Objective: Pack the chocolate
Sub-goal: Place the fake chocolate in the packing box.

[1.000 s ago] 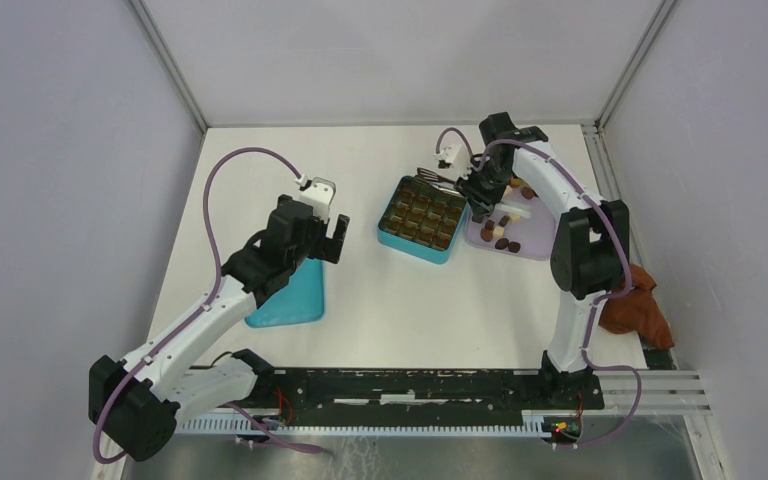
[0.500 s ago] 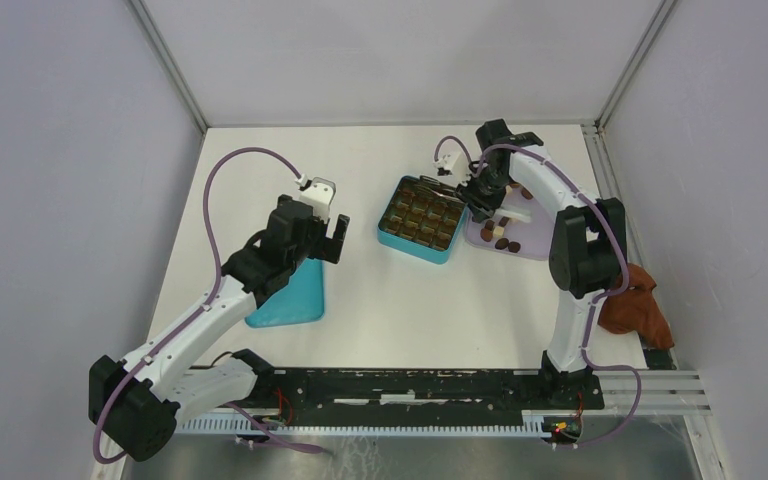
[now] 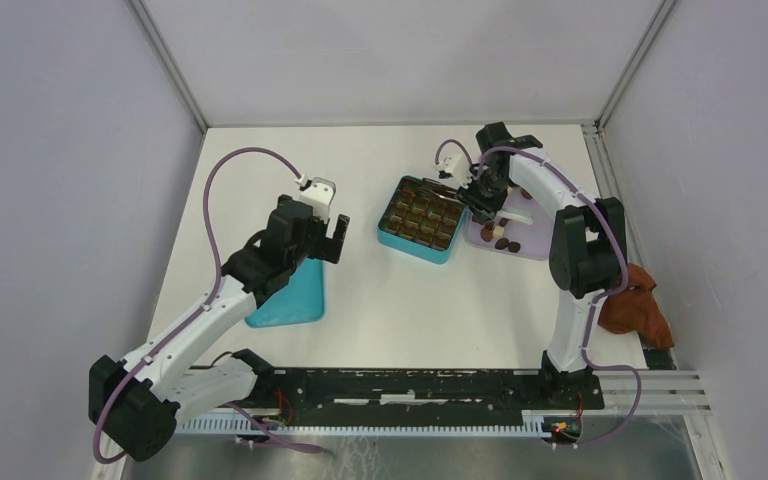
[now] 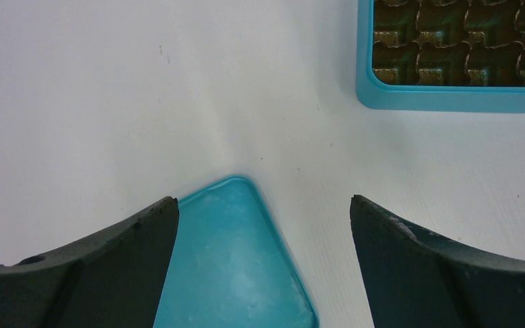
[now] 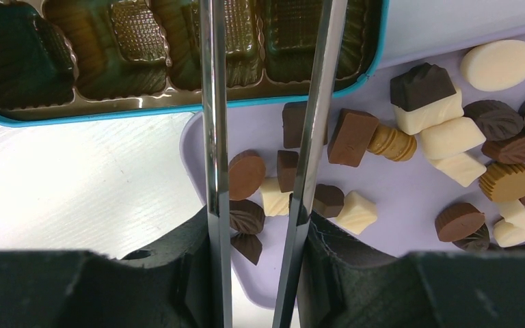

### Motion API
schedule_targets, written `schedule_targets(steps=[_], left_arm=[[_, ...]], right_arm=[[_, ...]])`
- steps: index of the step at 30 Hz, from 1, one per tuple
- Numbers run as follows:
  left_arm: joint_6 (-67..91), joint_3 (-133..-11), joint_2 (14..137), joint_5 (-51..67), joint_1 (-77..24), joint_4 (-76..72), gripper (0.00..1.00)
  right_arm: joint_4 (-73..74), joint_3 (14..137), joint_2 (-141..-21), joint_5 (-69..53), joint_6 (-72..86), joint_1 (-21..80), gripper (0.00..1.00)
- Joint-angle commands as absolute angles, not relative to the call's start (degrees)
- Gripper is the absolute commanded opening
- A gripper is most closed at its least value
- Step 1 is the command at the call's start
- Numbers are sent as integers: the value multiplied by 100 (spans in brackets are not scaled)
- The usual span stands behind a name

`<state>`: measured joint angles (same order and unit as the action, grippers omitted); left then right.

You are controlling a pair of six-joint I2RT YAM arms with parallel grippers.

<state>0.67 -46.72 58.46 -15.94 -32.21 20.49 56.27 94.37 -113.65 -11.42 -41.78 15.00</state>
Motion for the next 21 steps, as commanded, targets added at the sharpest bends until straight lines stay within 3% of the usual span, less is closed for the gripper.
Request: schedule_targets(steps=[1, 12, 21], left_arm=[[-182, -4693, 5798, -1529, -3184, 1898, 100], [-182, -4693, 5776, -1529, -3185, 1899, 100], [-185, -4685, 5774, -1529, -3182, 1899, 100]], right_arm=[[5472, 9470, -11285, -1088, -4096, 1530, 35], [5473, 9483, -11256, -1149, -4096, 1531, 44], [5500, 9517, -11221, -1211, -4096, 1521, 44]])
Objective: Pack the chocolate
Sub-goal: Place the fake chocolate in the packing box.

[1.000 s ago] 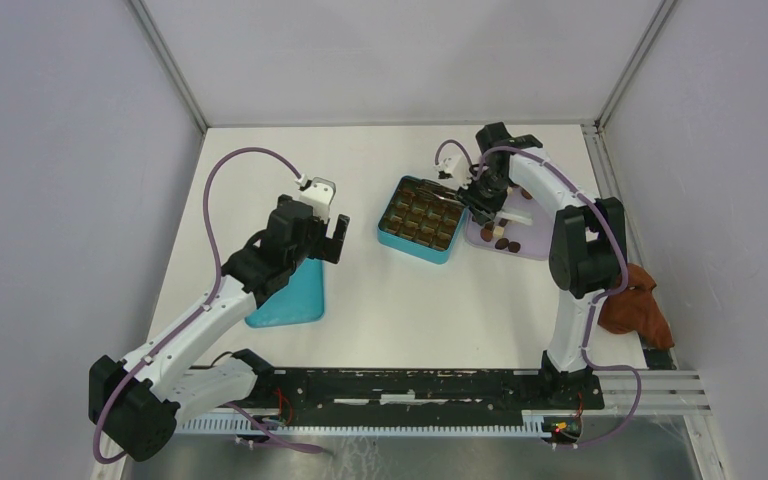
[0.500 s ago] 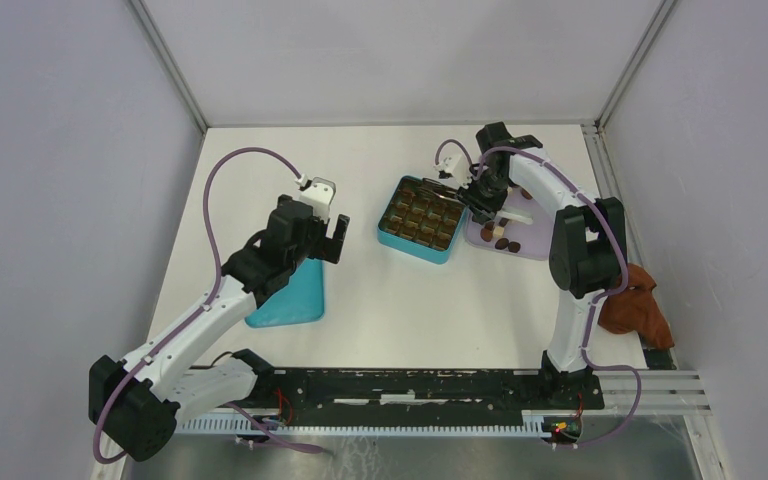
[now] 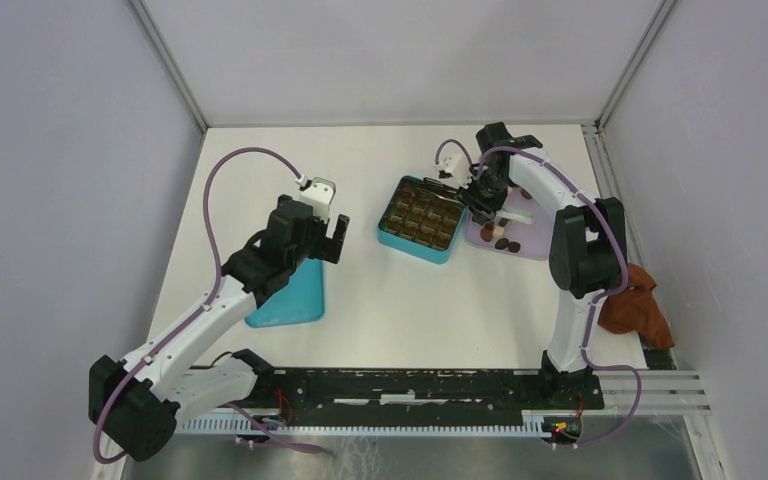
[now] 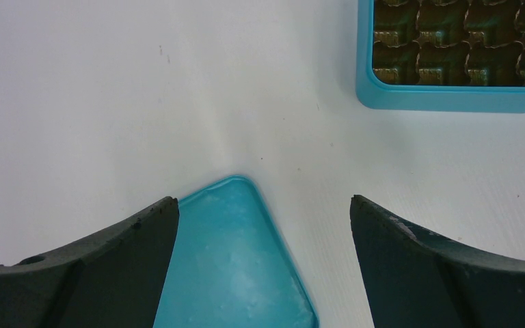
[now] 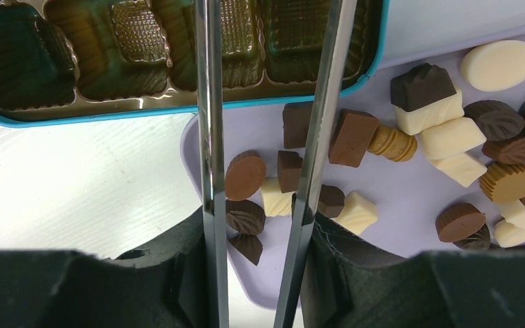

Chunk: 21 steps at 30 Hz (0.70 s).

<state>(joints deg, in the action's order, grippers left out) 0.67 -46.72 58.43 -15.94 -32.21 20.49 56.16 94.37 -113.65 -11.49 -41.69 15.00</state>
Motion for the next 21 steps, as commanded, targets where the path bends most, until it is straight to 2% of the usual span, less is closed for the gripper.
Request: schedule_targets(steps=[1, 11, 17, 21], left_arm=[[-185, -4685, 5779, -1529, -3186, 1897, 100], [-170, -4680, 5688, -1539, -3187, 1886, 100], [-37, -4701, 5542, -1405, -3182, 1852, 100], [421, -4863, 5390, -871, -3178, 1813, 100]], right_arm=[[5516, 9529, -11193, -1237, -4091, 1516, 44], [5573, 9191, -10383, -2249, -3943, 1074, 42], [5299, 8232, -9537, -2807, -3998, 152, 42], [5370, 7793, -9275, -2866, -4372, -738, 42]])
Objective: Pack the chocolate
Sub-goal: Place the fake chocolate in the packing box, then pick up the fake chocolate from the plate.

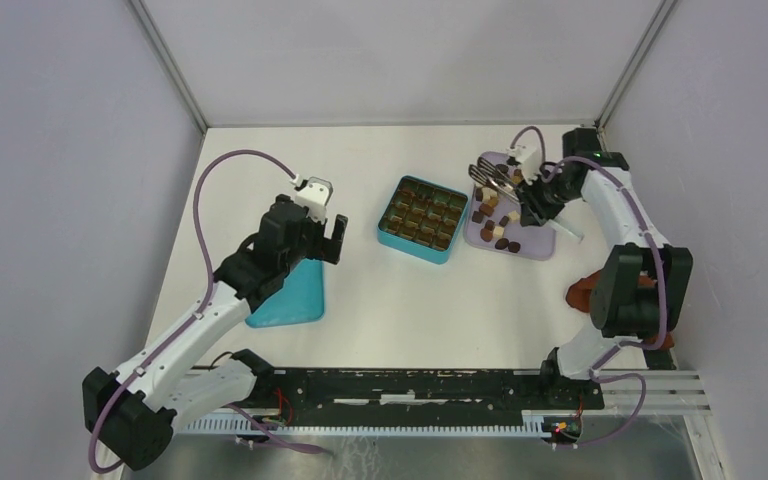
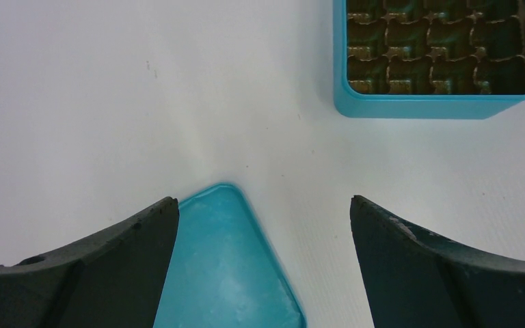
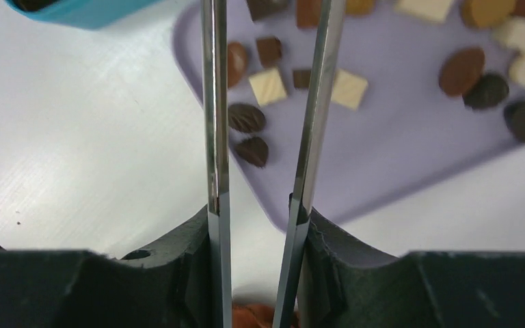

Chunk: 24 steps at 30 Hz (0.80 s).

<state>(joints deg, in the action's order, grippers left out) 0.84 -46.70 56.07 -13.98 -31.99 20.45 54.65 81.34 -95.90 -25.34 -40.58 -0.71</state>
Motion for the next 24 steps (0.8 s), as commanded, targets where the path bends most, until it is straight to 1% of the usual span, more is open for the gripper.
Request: schedule_targets(steps=[1, 6, 10, 16, 19, 24], left_arm=[[528, -4913, 5364, -712, -3185, 1828, 100], [928, -4900, 5194, -170, -3187, 1861, 100], [888, -4789, 5174, -192, -3181, 2017, 100], [575, -4667, 5205, -621, -3176, 2269, 100], [591, -4501, 5240, -619, -3175, 2167, 100], [584, -4561, 5309, -687, -3174, 2230, 100]], right_arm=[[5389, 7692, -9243, -2789, -4469, -928, 42], [5280, 7190, -9273, -2450, -4870, -1647, 42], [5279, 6993, -9433, -2336, -5051, -2014, 42], [5141, 6888, -9628, -1905, -5056, -2222, 42], [5128, 7002, -9773, -1809, -5005, -2241, 42], [5156, 7382, -10131, -1651, -4821, -2241, 42]])
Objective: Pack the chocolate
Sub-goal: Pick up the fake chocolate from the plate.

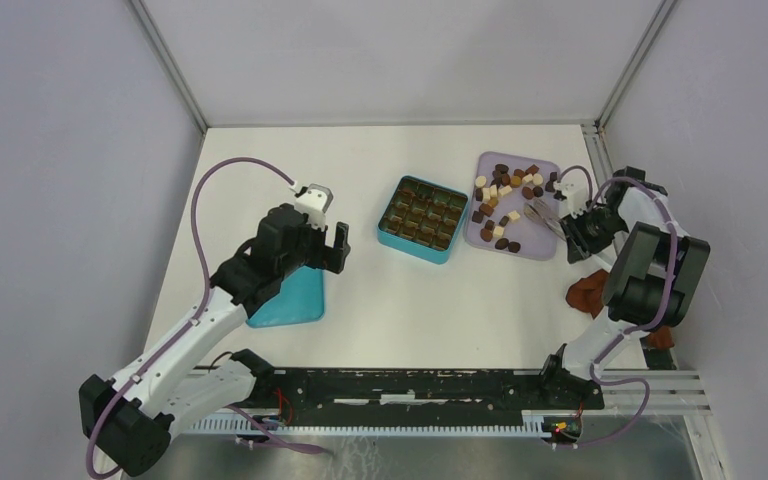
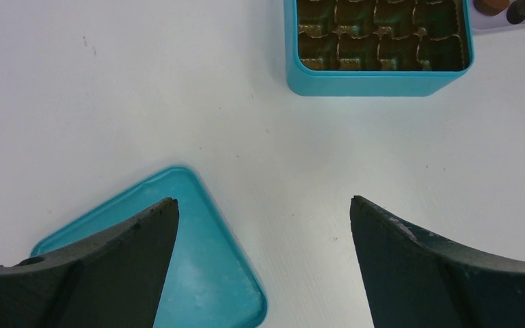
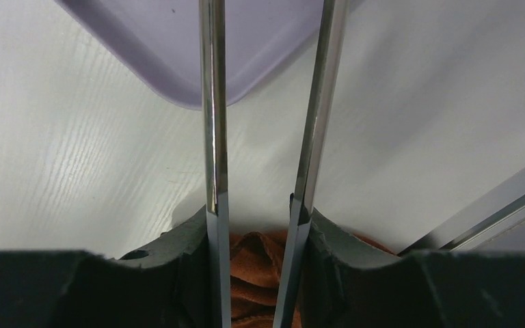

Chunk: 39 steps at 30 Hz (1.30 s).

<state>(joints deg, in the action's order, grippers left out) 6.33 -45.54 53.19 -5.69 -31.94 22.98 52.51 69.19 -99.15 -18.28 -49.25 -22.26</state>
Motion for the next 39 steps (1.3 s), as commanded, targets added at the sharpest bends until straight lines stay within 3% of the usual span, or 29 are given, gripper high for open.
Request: schedule_targets(steps=[1, 12, 39], left_arm=[[589, -4563, 5289, -667, -3175, 2230, 100], [516, -4510, 5184, -765, -3178, 2268, 100], [477, -4484, 5177, -677, -3156, 2259, 100]], right_arm=[[5193, 7492, -10225, -1629, -4797, -2241, 42], [5544, 8358, -10887, -1617, -4605, -2181, 42], [5566, 8870, -11422, -1417, -4312, -1834, 43]])
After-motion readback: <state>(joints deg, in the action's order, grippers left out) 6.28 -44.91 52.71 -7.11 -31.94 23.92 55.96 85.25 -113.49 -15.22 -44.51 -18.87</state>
